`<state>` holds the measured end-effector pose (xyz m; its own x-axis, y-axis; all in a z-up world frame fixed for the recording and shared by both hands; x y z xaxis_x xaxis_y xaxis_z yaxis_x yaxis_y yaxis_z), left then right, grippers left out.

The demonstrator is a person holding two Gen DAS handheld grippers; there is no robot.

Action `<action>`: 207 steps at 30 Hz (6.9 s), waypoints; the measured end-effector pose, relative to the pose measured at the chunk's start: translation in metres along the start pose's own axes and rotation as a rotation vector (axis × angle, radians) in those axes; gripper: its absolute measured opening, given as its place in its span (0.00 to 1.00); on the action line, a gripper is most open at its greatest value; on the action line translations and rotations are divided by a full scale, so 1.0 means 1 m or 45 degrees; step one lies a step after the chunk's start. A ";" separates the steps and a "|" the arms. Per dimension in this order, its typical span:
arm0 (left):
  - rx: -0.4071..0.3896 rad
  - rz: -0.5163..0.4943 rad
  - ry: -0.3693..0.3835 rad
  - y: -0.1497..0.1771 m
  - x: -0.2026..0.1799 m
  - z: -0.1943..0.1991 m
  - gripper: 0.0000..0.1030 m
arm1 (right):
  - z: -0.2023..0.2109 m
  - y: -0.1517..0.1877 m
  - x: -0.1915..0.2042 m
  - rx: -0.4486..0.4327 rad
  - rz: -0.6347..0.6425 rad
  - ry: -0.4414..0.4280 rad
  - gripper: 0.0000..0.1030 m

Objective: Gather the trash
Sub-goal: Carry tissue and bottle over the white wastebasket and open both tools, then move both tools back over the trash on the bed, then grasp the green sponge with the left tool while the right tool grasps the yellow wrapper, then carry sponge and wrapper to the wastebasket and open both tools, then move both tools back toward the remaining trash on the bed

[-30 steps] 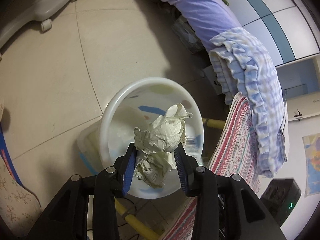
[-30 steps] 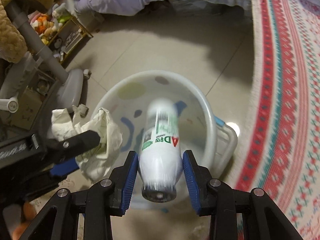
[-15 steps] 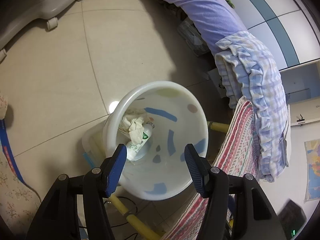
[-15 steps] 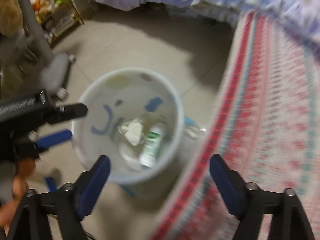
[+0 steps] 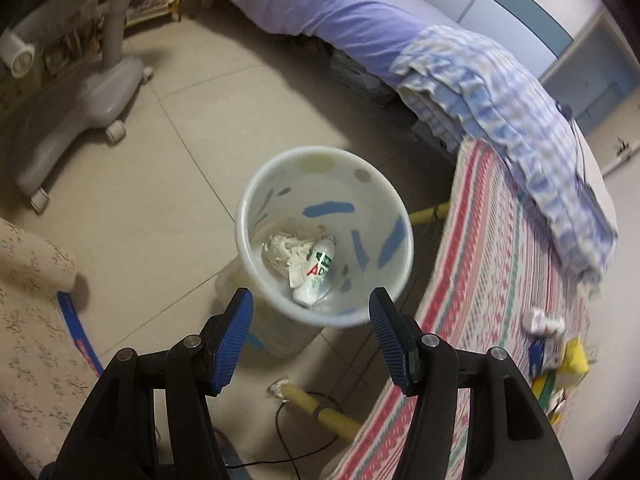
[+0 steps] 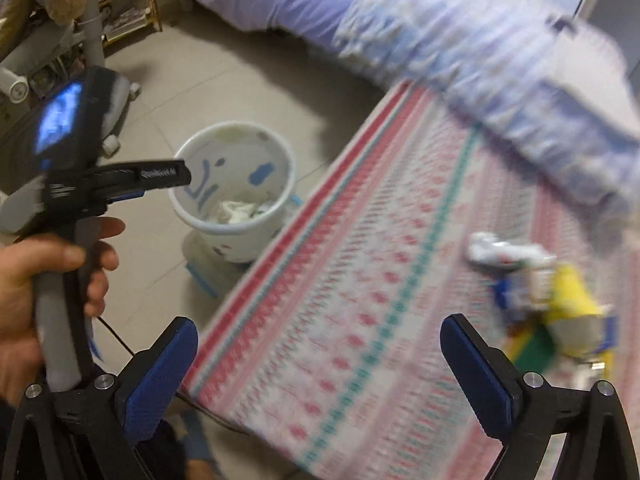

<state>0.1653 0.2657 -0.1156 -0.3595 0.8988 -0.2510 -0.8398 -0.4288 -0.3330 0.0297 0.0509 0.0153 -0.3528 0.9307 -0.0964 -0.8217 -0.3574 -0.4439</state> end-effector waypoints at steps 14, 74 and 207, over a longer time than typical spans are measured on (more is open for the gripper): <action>0.044 -0.343 -0.014 0.090 -0.151 -0.009 0.61 | 0.086 0.037 -0.159 -0.240 -0.275 0.142 0.99; 0.297 -1.010 0.370 0.241 -0.379 -0.059 0.51 | -0.153 0.202 -0.435 0.329 -1.012 0.082 0.53; 0.185 -0.549 0.342 0.113 -0.199 -0.008 0.85 | -0.053 0.035 -0.254 -0.227 -0.881 -0.253 0.65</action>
<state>0.1454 0.0376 -0.1100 0.1320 0.9276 -0.3495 -0.9430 0.0089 -0.3326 0.1140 -0.1940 -0.0234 0.1314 0.9011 0.4133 -0.8064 0.3396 -0.4842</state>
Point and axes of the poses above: each gripper's, at about its wrist camera, not at the fingertips, and z roughly against the way its jaws point, x to its left, y to its underside, the point moved 7 cm from there along -z, roughly the way its jaws point, and after that the axes turned 3 degrees about x, right-handed, at the moved point
